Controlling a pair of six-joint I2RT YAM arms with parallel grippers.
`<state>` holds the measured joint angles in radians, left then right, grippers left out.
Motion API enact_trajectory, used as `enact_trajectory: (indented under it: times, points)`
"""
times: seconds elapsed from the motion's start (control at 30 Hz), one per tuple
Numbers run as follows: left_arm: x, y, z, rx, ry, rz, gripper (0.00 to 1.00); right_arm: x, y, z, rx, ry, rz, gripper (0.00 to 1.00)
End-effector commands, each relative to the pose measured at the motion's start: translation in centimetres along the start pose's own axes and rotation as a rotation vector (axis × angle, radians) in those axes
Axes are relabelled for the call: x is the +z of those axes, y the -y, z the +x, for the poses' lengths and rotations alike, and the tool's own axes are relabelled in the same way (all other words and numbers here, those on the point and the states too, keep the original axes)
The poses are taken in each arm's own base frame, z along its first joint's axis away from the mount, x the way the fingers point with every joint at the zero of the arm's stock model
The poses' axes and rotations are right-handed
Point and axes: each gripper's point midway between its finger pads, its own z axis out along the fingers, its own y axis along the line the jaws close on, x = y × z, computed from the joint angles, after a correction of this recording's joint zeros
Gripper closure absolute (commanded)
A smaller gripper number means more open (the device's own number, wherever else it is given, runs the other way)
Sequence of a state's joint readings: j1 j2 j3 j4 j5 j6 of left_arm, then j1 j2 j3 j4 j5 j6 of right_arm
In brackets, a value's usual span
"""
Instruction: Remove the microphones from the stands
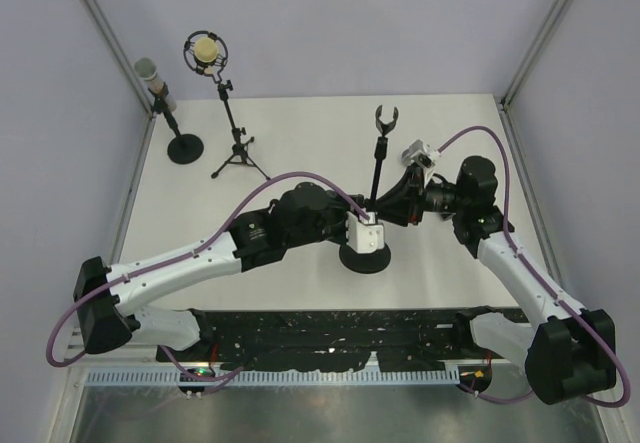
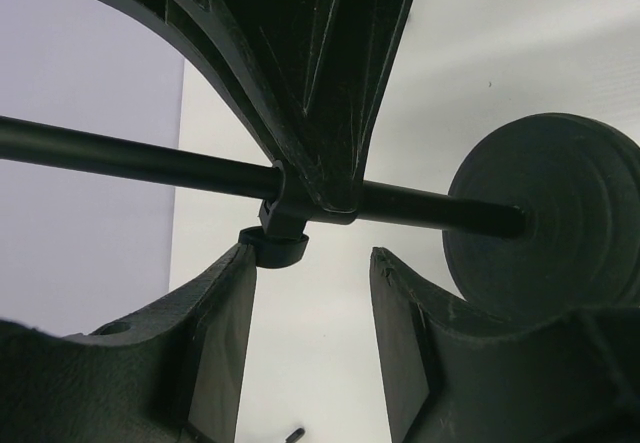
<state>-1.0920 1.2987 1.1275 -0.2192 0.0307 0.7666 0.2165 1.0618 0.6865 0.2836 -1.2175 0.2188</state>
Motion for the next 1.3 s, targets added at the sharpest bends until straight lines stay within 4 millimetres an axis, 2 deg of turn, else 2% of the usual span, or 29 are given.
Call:
enact_trajectory:
  times: [0.0, 0.3, 0.83, 1.13, 1.27]
  points:
    - [0.6, 0.7, -0.9, -0.004, 0.022, 0.045, 0.48, -0.1, -3.9, -4.1, -0.184, 0.052, -0.118, 0.95]
    - [0.8, 1.7, -0.8, -0.001, 0.022, 0.086, 0.48, -0.2, -5.0, -5.0, -0.202, 0.064, -0.15, 0.95]
    - [1.0, 2.2, -0.7, 0.008, 0.017, 0.104, 0.5, -0.4, -6.6, -5.0, -0.216, 0.045, -0.21, 0.94]
    - [1.0, 2.4, -0.6, 0.015, 0.014, 0.112, 0.58, -0.4, -7.1, -4.9, -0.222, 0.034, -0.235, 0.94]
    - [0.8, 2.2, -0.4, 0.012, 0.01, 0.097, 0.6, -0.3, -6.6, -4.8, -0.225, 0.037, -0.21, 0.95]
